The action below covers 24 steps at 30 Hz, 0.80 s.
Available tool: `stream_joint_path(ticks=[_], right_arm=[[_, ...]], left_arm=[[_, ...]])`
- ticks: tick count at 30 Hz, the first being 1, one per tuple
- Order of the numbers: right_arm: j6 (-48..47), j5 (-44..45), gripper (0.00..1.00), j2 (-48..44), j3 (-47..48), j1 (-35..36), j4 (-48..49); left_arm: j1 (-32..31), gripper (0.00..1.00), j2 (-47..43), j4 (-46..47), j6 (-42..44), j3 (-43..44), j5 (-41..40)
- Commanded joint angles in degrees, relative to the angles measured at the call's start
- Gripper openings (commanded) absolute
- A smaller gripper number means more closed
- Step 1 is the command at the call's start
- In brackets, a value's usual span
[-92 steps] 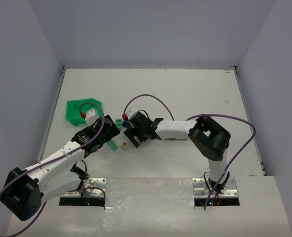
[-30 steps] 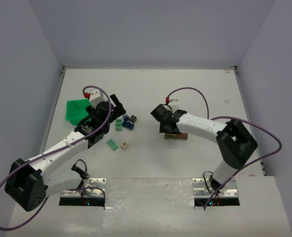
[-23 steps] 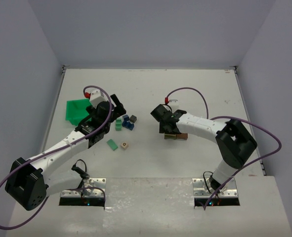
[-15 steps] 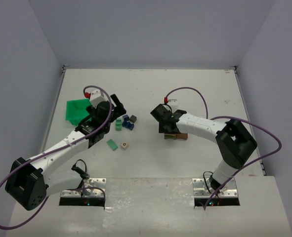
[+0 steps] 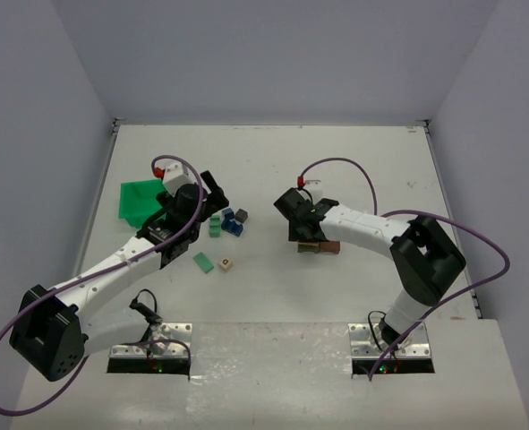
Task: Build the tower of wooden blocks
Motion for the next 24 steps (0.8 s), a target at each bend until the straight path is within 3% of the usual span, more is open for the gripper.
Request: stream_joint_path(ticks=[1,24], right_arm=[[-0.35,0.86,0.41,-0.91,-0.57,-0.30,1.78],[-2.95,-0.73,0.49,-3.10,-3.70,-0.48,5.87]], left_arm=[[-0.53,1.00,0.34,2.73,0.74,0.25,-0.04],[-0.53,1.00,0.69,2.64,0.73,0.51,-0.39]])
